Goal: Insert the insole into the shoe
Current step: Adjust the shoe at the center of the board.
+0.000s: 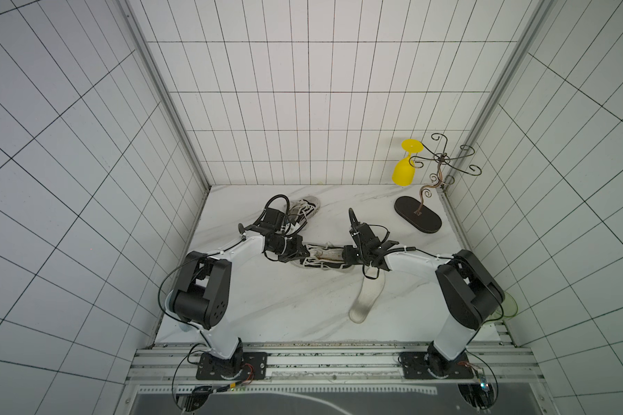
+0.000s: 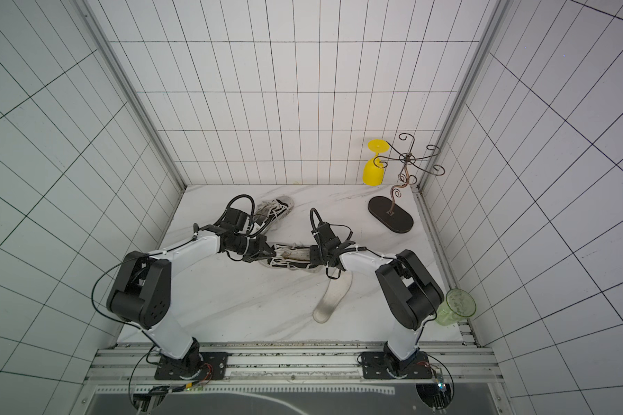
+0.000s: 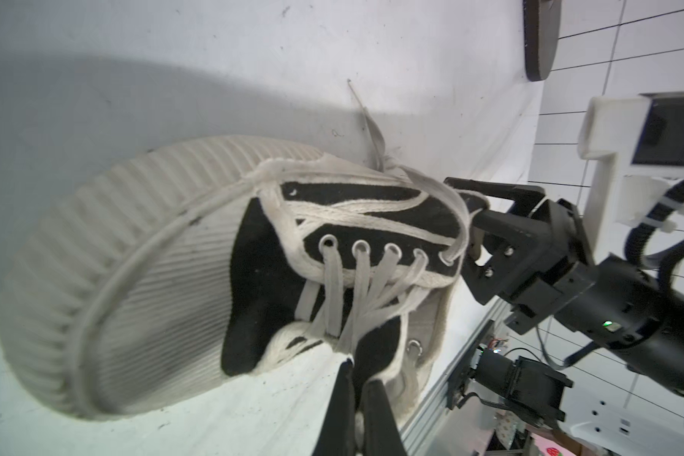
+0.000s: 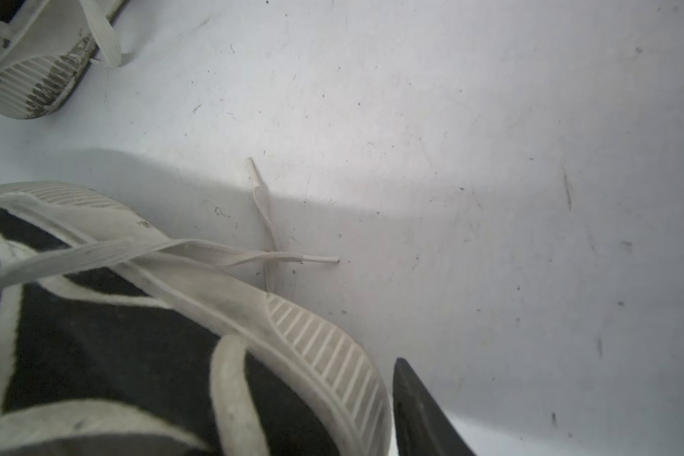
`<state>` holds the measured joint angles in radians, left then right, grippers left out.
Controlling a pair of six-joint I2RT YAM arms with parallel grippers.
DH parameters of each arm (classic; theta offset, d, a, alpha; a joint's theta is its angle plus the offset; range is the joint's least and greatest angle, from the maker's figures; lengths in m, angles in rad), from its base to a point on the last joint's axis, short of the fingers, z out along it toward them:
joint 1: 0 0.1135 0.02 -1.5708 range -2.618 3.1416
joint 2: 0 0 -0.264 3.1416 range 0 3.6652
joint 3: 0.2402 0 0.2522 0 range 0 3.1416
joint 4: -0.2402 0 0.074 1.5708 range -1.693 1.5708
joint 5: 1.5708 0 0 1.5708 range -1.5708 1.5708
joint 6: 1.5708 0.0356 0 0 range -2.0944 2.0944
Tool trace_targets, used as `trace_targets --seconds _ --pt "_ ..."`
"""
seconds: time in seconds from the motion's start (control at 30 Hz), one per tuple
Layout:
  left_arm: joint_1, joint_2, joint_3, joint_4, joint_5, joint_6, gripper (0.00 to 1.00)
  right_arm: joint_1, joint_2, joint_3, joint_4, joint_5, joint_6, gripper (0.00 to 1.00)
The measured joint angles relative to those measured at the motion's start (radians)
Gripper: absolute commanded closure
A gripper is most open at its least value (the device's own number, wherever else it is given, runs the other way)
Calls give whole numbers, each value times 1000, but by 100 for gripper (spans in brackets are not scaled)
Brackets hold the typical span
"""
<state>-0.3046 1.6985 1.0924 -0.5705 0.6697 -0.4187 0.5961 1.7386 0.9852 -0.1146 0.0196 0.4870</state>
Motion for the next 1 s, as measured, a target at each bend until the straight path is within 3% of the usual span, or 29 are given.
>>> trace_targets --seconds 0.17,0.4,0.7,0.9,1.0 --pt "-45 0 64 -66 -92 60 100 -7 0 2 -11 -19 -19 43" --pt "-183 4 122 -122 -150 74 100 -36 0 36 -91 -45 -66 38" --pt "-141 -19 55 -80 -136 48 100 -42 19 80 -136 -66 -87 70" --pt "-32 -53 -29 -10 -61 82 100 -56 24 77 -97 -136 -89 71" --pt "-22 -53 -40 -3 -58 105 100 -60 25 76 -88 -158 -95 71"
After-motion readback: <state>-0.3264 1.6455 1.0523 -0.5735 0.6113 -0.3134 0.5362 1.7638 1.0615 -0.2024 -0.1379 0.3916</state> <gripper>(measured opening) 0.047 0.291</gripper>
